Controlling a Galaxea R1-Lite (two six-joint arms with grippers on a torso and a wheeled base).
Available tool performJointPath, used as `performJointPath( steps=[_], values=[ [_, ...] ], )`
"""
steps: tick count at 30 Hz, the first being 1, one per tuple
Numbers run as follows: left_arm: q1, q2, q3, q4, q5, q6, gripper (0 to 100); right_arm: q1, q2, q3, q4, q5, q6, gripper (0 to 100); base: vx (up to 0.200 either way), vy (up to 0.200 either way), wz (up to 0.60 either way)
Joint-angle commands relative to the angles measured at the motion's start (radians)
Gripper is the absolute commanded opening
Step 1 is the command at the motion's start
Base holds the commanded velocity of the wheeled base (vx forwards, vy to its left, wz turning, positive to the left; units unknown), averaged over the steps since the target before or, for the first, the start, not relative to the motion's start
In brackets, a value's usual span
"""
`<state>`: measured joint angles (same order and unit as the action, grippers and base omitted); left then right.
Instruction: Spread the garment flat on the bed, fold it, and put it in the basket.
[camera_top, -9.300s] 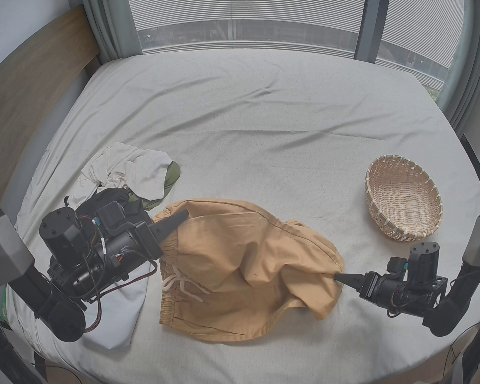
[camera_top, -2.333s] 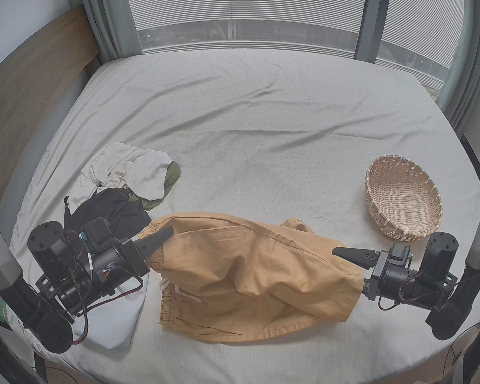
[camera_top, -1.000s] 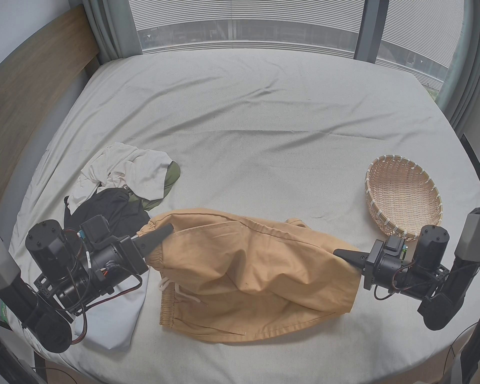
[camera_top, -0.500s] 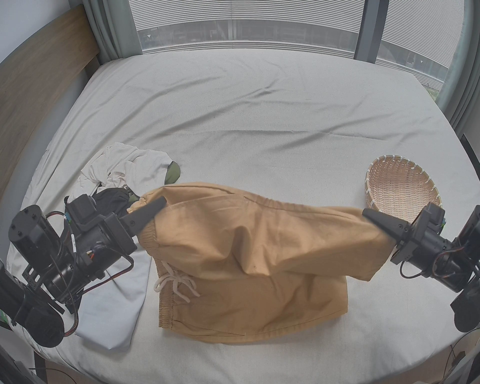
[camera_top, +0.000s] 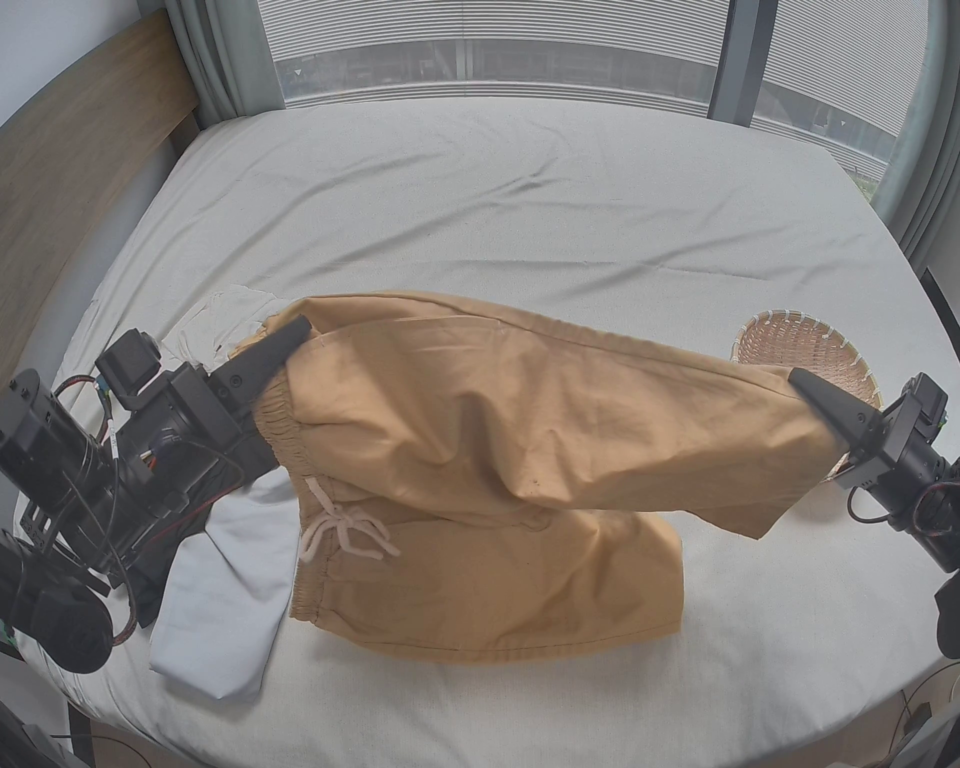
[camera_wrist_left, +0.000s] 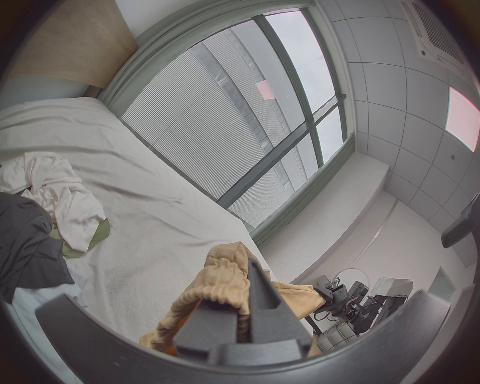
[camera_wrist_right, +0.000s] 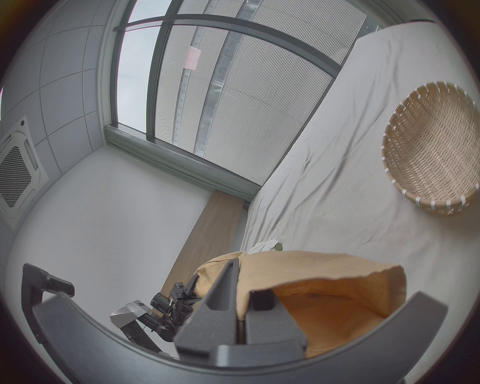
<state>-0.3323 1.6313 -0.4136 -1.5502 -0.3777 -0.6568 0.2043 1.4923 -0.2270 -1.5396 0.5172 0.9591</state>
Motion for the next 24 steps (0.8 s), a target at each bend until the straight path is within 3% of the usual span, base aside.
performJointPath(
  steps=[1, 18, 24],
  values=[
    [0.016, -0.005, 0.001, -0.001, 0.0, 0.0, 0, -0.029, -0.004, 0.012, -0.001, 0.015, 0.0, 0, 0.0, 0.0, 0.0],
    [0.085, -0.011, 0.052, 0.001, -0.07, 0.006, 0, -0.074, -0.003, 0.012, -0.001, 0.047, -0.005, 0, 0.0, 0.0, 0.0],
    [0.116, -0.013, 0.05, -0.001, -0.07, 0.005, 0, -0.074, 0.012, 0.011, -0.001, 0.047, -0.063, 0, 0.0, 0.0, 0.0]
  ],
)
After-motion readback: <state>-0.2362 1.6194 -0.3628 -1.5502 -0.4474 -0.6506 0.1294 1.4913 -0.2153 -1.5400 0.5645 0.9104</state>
